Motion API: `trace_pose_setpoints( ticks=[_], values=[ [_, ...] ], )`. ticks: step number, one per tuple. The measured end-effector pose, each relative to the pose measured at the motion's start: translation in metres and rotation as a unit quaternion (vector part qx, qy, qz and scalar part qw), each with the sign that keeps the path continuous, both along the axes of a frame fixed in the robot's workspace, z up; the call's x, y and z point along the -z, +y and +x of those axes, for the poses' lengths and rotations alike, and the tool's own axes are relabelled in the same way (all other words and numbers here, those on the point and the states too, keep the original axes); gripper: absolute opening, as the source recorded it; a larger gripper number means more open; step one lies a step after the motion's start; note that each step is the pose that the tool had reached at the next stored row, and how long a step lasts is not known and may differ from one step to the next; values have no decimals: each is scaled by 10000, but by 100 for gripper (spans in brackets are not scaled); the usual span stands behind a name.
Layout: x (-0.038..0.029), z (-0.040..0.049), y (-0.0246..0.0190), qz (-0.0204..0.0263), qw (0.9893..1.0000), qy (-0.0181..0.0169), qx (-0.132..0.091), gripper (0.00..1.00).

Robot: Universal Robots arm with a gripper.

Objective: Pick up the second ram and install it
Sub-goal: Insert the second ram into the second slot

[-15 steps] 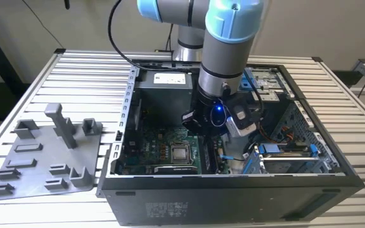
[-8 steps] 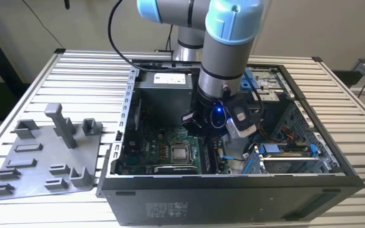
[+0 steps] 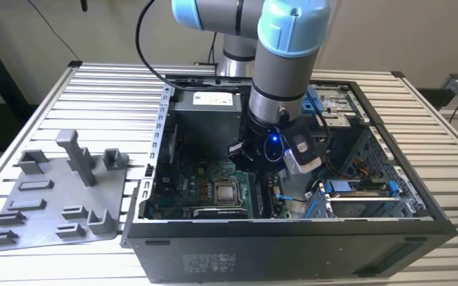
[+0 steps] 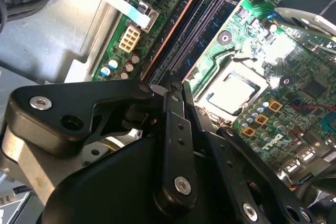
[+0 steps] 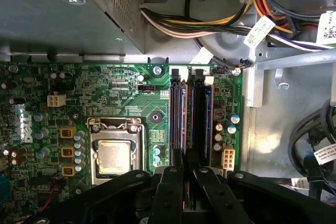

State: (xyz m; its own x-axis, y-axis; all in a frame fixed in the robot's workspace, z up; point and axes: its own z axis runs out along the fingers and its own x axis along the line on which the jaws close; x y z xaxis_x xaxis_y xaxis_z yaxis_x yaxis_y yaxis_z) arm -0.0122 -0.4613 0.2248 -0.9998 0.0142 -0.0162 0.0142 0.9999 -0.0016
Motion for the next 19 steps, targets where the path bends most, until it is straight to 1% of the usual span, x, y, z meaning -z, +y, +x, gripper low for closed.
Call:
trace_pose_setpoints(
  ticks=[4, 16, 19],
  values=[
    [14, 0, 0, 0, 10000, 0, 3, 14],
    [21, 0, 0, 2, 10000, 0, -11, 14],
    [31, 0, 0, 7, 10000, -1, -20, 14]
  ],
)
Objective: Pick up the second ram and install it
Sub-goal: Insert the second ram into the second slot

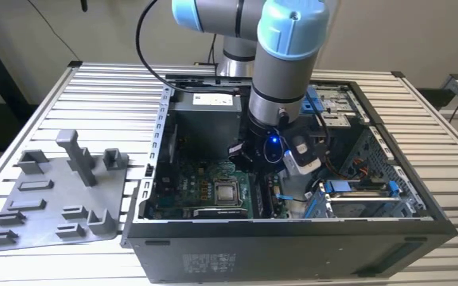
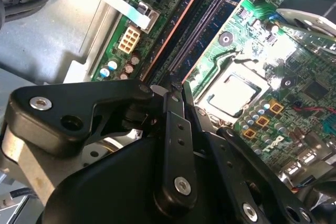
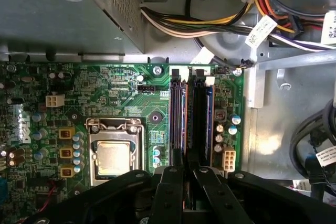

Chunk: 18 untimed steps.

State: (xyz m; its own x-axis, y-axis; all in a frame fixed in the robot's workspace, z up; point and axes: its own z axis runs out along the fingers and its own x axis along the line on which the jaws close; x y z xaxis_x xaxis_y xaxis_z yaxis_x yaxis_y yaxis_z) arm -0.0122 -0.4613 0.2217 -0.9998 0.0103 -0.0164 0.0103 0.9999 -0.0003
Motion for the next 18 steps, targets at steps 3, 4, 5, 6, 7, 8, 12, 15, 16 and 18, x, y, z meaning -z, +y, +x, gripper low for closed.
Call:
trace_pose_setpoints(
  ticks=[3, 4, 5, 6, 7, 8, 12, 15, 16, 18],
  values=[
    [1, 0, 0, -1, 10000, 1, -10, 14],
    [1, 0, 0, -1, 10000, 1, -16, 14],
    [2, 0, 0, 0, 10000, 0, -23, 14],
    [2, 0, 0, 0, 10000, 0, -30, 14],
    [2, 0, 0, 0, 10000, 1, -37, 14],
    [2, 0, 0, 1, 10000, 0, -44, 14],
    [8, 0, 0, 2, 10000, 0, -44, 14],
    [9, 0, 0, 1, 10000, 1, -44, 14],
    [9, 0, 0, 0, 10000, 1, -44, 14],
    [9, 0, 0, 1, 10000, 1, -44, 14]
  ],
)
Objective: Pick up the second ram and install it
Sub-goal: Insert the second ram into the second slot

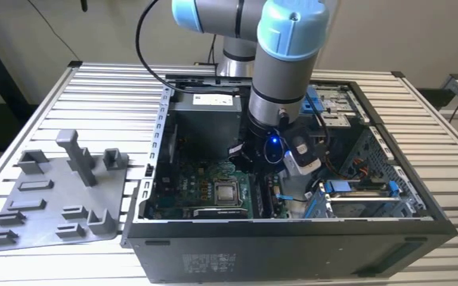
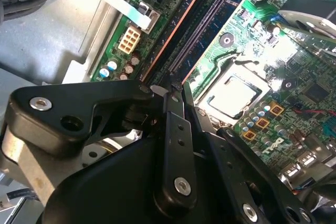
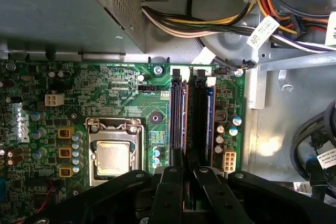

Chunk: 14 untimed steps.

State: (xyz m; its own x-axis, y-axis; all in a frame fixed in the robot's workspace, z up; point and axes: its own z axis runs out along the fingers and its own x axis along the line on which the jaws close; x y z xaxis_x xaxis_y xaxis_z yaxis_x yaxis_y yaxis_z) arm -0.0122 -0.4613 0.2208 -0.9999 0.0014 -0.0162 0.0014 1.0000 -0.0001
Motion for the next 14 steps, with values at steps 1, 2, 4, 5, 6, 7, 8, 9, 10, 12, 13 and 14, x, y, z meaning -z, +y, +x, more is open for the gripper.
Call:
trace_pose_setpoints(
  ticks=[1, 2, 4, 5, 6, 7, 8, 9, 10, 12, 13, 14],
  values=[
    [0, 0, 0, 0, 10000, 0, 0, 14],
    [0, 0, 0, 0, 10000, 0, 0, 14],
    [0, 0, 0, 0, 10000, 0, 0, 14],
    [0, 0, 0, 0, 10000, 0, 0, 14],
    [2, 0, 0, 0, 10000, 0, 0, 14],
    [4, 0, 0, 1, 10000, 0, 0, 14],
    [7, 0, 0, 1, 10000, -1, 0, 14],
    [13, 0, 1, 2, 10000, -1, 0, 14],
    [21, 0, 0, 1, 10000, -1, 0, 14],
    [38, 0, 0, 0, 10000, 0, 0, 14],
    [47, 0, 0, 0, 10000, 0, 0, 14],
    [56, 0, 0, 0, 10000, 0, 0, 14]
  ],
)
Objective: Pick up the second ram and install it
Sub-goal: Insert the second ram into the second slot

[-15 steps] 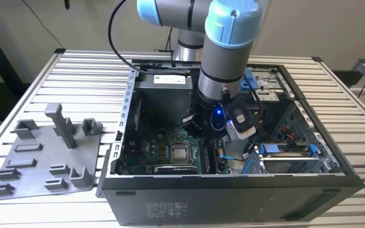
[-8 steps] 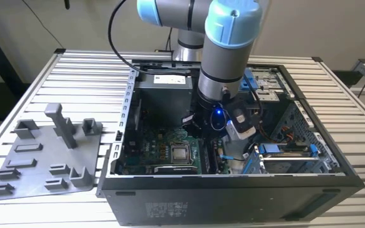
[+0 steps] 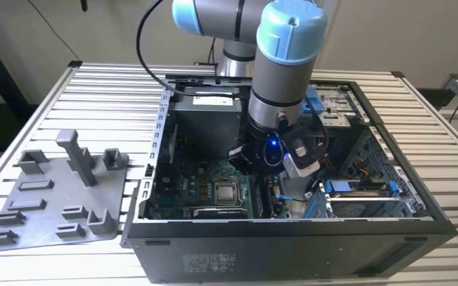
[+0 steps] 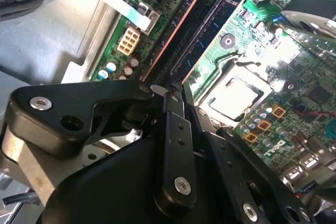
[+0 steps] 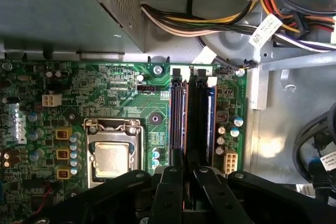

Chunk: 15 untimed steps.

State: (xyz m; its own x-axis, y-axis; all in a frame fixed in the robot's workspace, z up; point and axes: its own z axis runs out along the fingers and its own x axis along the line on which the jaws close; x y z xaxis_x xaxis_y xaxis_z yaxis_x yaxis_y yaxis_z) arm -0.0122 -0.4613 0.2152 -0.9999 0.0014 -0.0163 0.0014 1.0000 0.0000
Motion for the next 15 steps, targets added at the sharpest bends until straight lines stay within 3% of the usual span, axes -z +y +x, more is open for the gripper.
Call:
trace_pose_setpoints(
  ticks=[10, 13, 14, 15],
  values=[
    [16, 0, 0, -1, 10000, 0, 0, 14],
    [18, 0, 0, 1, 10000, 0, 0, 16],
    [18, 0, 0, 0, 10000, 0, 0, 22],
    [18, 0, 0, 0, 10000, 0, 0, 22]
  ],
)
